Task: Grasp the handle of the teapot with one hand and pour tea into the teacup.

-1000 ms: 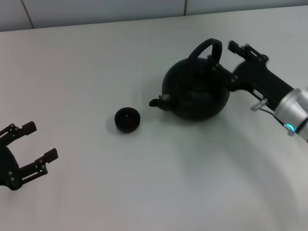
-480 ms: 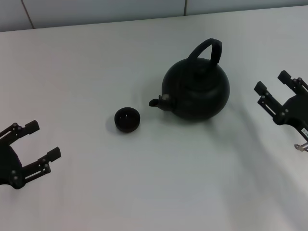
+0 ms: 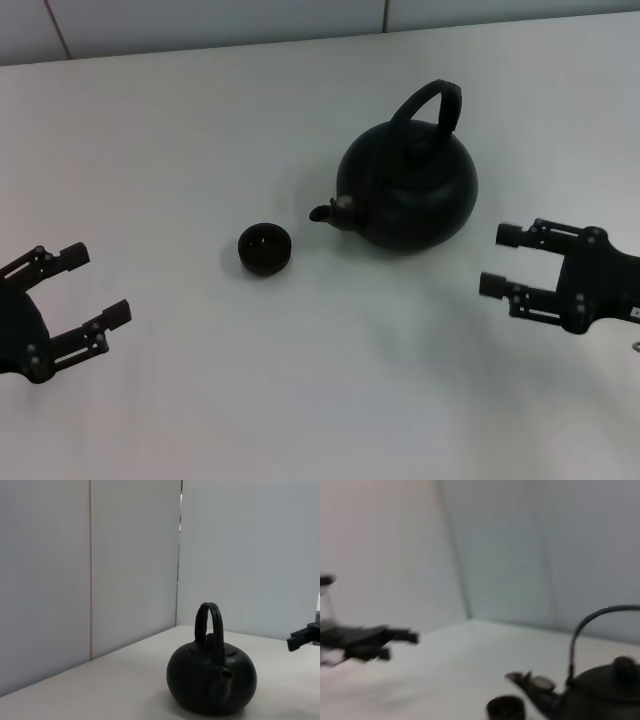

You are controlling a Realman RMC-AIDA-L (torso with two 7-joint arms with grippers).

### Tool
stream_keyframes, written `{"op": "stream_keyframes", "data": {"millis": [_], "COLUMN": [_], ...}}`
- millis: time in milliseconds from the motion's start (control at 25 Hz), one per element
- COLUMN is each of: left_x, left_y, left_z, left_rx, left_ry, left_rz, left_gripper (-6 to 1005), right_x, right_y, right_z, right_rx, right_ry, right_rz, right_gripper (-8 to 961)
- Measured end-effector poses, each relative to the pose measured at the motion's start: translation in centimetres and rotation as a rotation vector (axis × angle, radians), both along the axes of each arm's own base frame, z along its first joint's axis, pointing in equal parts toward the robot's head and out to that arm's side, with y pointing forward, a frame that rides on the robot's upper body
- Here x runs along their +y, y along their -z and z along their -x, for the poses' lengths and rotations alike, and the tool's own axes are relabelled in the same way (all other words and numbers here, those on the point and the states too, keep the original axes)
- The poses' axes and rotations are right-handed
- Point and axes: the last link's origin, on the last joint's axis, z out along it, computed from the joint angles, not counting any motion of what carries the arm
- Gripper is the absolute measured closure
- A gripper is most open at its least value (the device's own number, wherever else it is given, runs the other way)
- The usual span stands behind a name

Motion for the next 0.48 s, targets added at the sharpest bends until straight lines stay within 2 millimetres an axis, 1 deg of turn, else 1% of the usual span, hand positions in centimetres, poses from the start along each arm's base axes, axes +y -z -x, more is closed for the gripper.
{"op": "stream_keyframes", "data": {"millis": [120,280,320,360,400,480], "left_x": [0.1,0.3,1.0,1.0,1.5,2.9], "left_y": [0.0,0.1,0.0,0.0,-0.2,-1.0], "left_z": [-0.1,-0.3,-0.7,-0.7,-0.8,-1.2], "left_rx": [0.000,0.005,0.030,0.030,0.046,0.094], "left_ry": [0.004,0.013,0.029,0.029,0.033,0.030], "left_rz": [0.002,0.018,0.062,0.062,0.093,0.170], "left_gripper": [187,186,186,186,187,187], "right_x": [0.6,1.0,1.3,1.3,1.6,2.2], "right_y": [-0.4,-0.5,-0.8,-0.8,-0.9,-1.2], "right_z": [0.3,0.6,0.7,0.7,0.8,1.0], "right_rx": [-0.050,-0.091,-0.129,-0.129,-0.157,-0.211], "right_ry": [-0.036,-0.067,-0.087,-0.087,-0.094,-0.105], "right_rz": [0.040,0.036,0.046,0.046,0.063,0.100], "right_gripper": [267,266,266,266,266,266]}}
